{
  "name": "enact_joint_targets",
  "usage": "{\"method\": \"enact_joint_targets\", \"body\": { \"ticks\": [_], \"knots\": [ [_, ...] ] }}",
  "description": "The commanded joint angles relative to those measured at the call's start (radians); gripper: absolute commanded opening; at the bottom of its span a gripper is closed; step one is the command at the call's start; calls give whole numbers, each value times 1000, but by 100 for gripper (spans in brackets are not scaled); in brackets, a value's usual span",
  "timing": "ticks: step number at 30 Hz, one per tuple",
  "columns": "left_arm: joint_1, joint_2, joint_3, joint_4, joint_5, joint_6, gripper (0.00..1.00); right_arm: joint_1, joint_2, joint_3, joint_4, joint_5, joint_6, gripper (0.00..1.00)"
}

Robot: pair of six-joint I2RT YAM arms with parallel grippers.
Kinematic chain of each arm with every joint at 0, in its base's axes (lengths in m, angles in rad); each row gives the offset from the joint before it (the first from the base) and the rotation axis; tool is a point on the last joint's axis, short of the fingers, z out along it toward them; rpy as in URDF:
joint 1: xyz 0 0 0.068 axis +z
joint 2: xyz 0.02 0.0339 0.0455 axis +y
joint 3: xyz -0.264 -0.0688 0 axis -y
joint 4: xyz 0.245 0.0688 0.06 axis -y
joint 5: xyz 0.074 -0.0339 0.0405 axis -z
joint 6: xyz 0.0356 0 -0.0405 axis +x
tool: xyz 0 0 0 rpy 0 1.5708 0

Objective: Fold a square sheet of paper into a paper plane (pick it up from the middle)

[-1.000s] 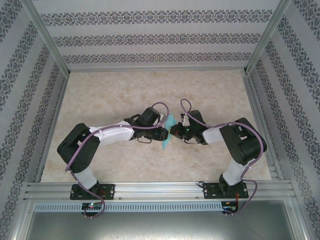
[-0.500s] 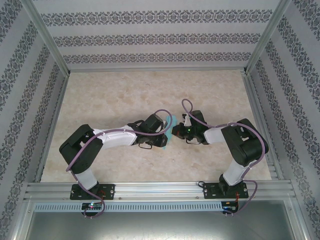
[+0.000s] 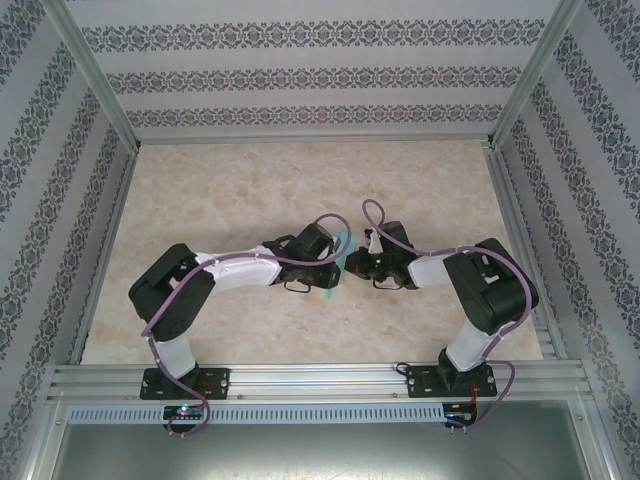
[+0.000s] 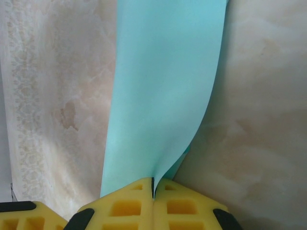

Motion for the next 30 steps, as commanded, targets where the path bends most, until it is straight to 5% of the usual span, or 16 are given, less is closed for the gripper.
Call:
{"method": "enact_joint_targets", "body": {
  "ticks": [1, 30],
  "knots": [
    [-14, 36, 40, -23, 6, 26, 24, -7, 0, 12, -48, 29, -36, 0],
    [-12, 95, 47, -65, -63, 69, 21, 27, 49, 68, -77, 46, -33, 0]
  ]
}}
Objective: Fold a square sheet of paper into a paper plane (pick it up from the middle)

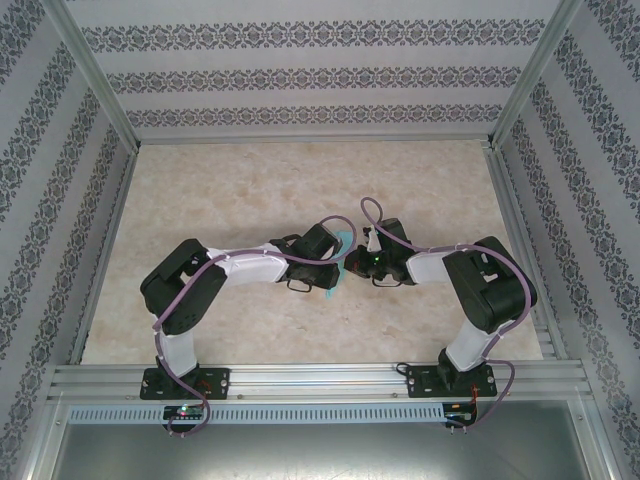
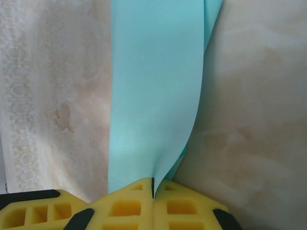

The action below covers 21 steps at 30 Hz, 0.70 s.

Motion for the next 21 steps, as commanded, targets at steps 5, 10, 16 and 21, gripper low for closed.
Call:
{"method": "enact_joint_targets", "body": {
  "ticks": [5, 10, 16, 21],
  "knots": [
    [-12, 39, 2, -26, -32, 28, 22, 19, 40, 22, -9, 45, -19, 0],
    [-12, 40, 2, -21, -21, 25, 24, 20, 43, 21, -12, 51, -19, 0],
    [-13, -7, -9, -24, -15, 10, 27, 22, 46, 23, -32, 69, -27, 0],
    [-15, -81, -35, -33, -25, -5, 33, 22, 50, 28, -53, 79, -35, 0]
  ]
}}
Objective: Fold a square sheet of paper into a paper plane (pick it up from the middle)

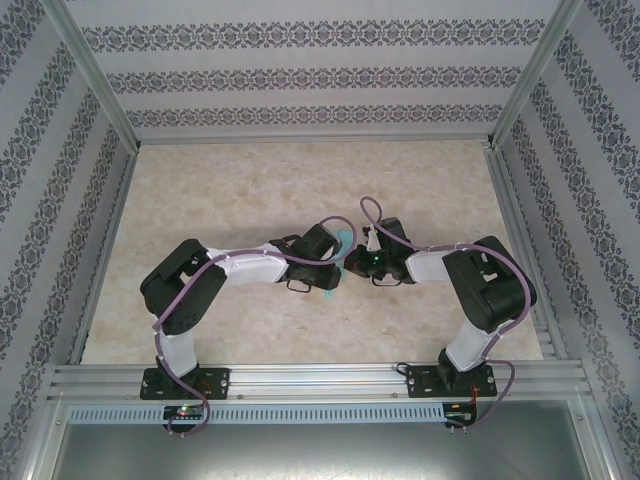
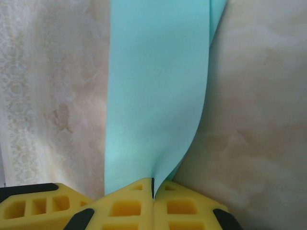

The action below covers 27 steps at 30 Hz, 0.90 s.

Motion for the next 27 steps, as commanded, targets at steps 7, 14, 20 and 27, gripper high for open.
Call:
{"method": "enact_joint_targets", "body": {
  "ticks": [7, 14, 20, 27],
  "knots": [
    [-58, -106, -70, -39, -65, -35, 34, 23, 51, 24, -37, 80, -33, 0],
    [-104, -72, -60, -71, -150, -38, 33, 23, 51, 27, -41, 77, -34, 0],
    [-121, -30, -32, -111, -195, -31, 28, 23, 42, 24, -45, 79, -35, 0],
    [-132, -16, -23, -131, -223, -26, 22, 23, 42, 29, -50, 79, -40, 0]
  ]
}}
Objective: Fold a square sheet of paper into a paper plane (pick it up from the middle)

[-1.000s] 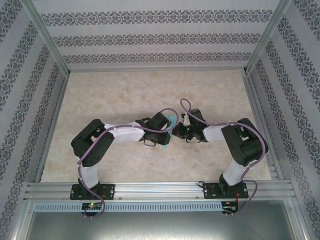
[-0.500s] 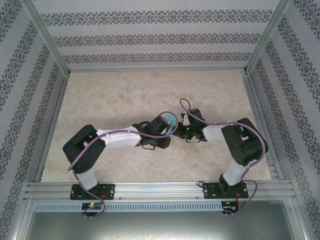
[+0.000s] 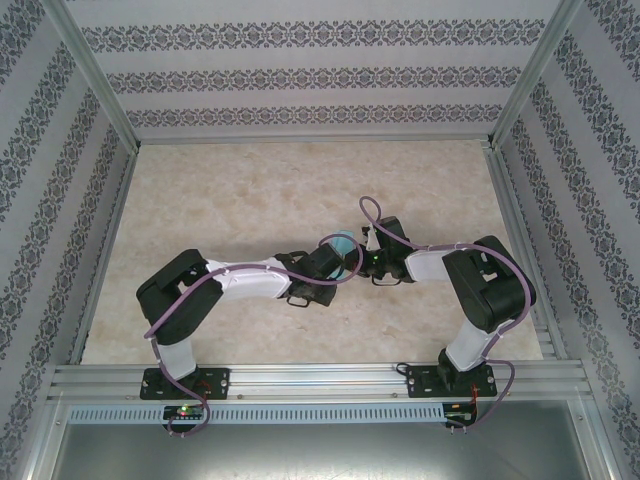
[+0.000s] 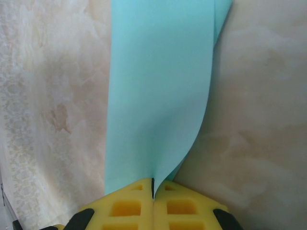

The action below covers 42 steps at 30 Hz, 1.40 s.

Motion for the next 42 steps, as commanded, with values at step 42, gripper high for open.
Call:
{"method": "enact_joint_targets", "body": {
  "ticks": [42],
  "knots": [
    [-106, 29, 79, -162, -118, 210, 32, 8, 63, 14, -27, 71, -44, 0]
  ]
}}
